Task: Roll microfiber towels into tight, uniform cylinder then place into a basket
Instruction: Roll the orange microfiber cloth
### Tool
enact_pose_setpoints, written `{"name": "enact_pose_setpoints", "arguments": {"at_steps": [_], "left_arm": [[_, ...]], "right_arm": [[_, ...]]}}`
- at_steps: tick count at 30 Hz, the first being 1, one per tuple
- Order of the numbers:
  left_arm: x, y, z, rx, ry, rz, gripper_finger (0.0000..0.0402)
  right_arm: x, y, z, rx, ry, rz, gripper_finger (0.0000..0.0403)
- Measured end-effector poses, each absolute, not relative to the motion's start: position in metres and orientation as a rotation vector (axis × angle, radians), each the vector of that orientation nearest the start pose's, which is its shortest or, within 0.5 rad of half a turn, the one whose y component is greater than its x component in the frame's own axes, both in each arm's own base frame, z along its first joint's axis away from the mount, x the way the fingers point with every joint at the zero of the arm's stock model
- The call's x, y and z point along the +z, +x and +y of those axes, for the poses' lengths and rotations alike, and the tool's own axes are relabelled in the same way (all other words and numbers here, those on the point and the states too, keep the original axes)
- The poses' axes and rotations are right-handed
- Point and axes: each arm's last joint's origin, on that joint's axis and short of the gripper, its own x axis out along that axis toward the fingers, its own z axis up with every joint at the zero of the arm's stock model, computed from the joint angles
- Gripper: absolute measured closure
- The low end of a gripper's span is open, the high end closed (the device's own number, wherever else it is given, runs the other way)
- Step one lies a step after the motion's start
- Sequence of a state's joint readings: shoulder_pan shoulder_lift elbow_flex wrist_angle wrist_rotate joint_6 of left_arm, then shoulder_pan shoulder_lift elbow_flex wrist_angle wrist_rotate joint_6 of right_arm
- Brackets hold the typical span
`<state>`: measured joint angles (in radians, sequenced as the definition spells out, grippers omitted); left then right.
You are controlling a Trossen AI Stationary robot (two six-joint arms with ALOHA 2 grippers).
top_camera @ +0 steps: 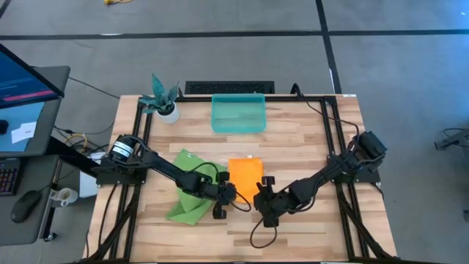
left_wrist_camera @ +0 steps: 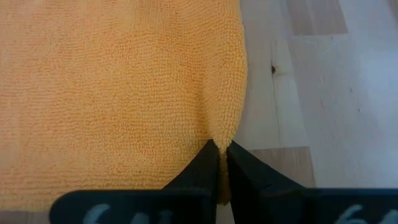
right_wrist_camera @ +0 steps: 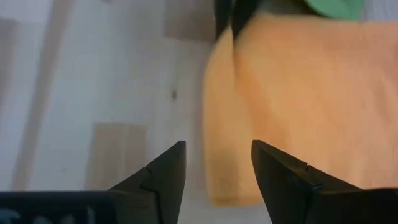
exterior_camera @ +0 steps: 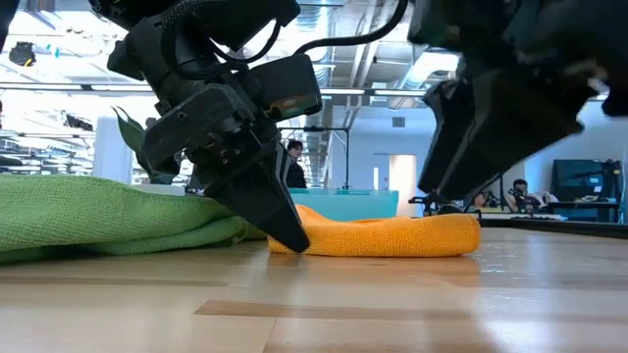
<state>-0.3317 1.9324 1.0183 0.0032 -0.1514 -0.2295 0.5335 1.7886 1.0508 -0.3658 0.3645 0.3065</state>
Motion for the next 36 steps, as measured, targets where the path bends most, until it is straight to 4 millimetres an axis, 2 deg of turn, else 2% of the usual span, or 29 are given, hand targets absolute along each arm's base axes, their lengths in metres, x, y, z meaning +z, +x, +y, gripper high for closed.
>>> {"name": "enact_pose_setpoints", "arguments": {"at_steps": [8, 19, 25, 30, 33, 36], "left_arm": [[0.117, 0.351, -0.116, -0.065, 0.004, 0.896, 0.039], [0.117, 0.351, -0.116, -0.063, 0.003, 0.895, 0.0389], [0.117, 0.351, -0.115, -0.062, 0.003, 0.897, 0.0389], [0.117, 0.351, -0.114, -0.059, 0.003, 0.902, 0.0389], [0.117, 0.351, -0.114, -0.046, -0.023, 0.905, 0.0389], [0.119, 0.35, -0.113, -0.027, -0.065, 0.912, 0.0389]], "right_arm": [[0.141, 0.297, 0.153, -0.025, -0.172, 0.985, 0.0202], [0.14, 0.297, 0.154, -0.019, -0.166, 0.986, 0.0213], [0.119, 0.301, 0.155, -0.015, -0.206, 1.031, 0.0219], [0.115, 0.304, 0.152, -0.017, -0.207, 1.045, 0.0219], [0.115, 0.304, 0.151, -0.015, -0.198, 1.047, 0.0232], [0.116, 0.304, 0.152, 0.004, -0.188, 1.053, 0.0264]]}}
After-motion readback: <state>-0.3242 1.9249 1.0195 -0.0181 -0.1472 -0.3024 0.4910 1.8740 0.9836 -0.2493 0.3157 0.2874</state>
